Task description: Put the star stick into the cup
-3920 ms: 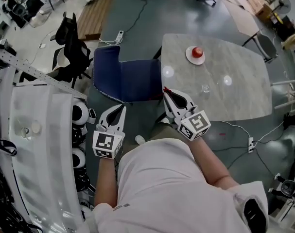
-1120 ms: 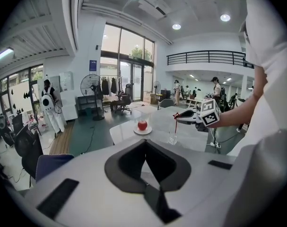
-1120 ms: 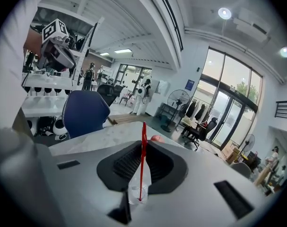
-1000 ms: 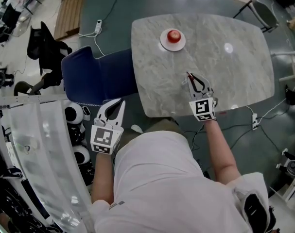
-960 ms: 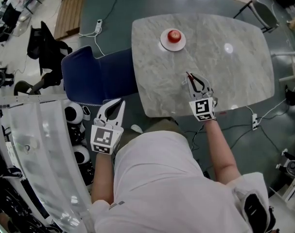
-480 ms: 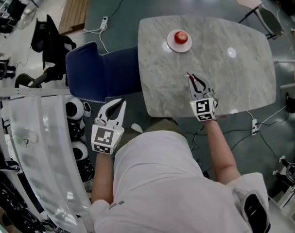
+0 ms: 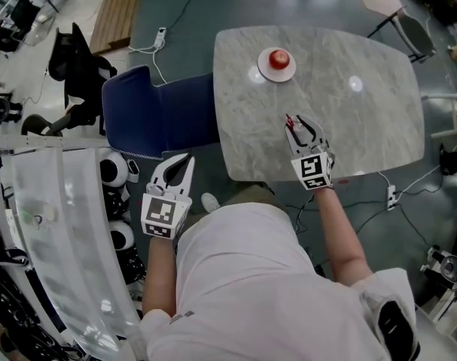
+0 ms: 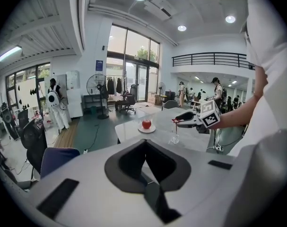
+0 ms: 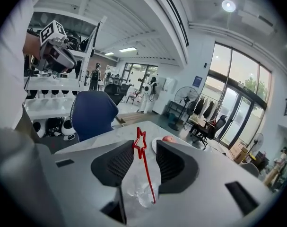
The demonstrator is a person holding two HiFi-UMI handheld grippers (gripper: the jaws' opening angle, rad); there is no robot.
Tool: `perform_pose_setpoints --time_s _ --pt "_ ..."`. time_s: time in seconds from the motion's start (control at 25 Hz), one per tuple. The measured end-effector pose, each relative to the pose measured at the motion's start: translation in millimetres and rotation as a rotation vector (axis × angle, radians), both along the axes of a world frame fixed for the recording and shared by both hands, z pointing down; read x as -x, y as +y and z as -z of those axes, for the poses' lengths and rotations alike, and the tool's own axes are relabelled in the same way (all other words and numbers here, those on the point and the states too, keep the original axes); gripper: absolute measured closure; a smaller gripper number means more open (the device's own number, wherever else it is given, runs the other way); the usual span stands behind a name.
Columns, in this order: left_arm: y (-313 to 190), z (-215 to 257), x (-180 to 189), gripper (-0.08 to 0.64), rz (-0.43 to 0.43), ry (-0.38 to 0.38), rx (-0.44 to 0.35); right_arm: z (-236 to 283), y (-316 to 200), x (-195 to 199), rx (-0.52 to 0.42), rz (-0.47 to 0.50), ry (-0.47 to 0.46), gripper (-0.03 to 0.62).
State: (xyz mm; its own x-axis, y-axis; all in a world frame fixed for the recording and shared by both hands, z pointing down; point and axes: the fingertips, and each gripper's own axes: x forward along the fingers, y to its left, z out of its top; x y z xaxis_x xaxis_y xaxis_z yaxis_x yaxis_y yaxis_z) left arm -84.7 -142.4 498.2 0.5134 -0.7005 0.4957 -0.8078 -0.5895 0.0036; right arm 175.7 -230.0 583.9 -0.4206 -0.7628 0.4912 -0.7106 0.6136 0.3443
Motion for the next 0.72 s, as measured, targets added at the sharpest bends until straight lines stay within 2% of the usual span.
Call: perform_pose_setpoints --time_s 0.36,0.56,0.72 --pt "6 4 10 0.558 0.023 0.035 -0.021 41 11 27 -0.030 0.030 -0.064 0.437" --pt "12 13 22 0.558 0.056 0.057 -0.050 78 17 52 -0.043 0.052 -0.169 0.469" --pt "18 21 39 0.558 0.100 0.080 -0.078 108 23 78 -0.055 0.084 -0.258 0.520"
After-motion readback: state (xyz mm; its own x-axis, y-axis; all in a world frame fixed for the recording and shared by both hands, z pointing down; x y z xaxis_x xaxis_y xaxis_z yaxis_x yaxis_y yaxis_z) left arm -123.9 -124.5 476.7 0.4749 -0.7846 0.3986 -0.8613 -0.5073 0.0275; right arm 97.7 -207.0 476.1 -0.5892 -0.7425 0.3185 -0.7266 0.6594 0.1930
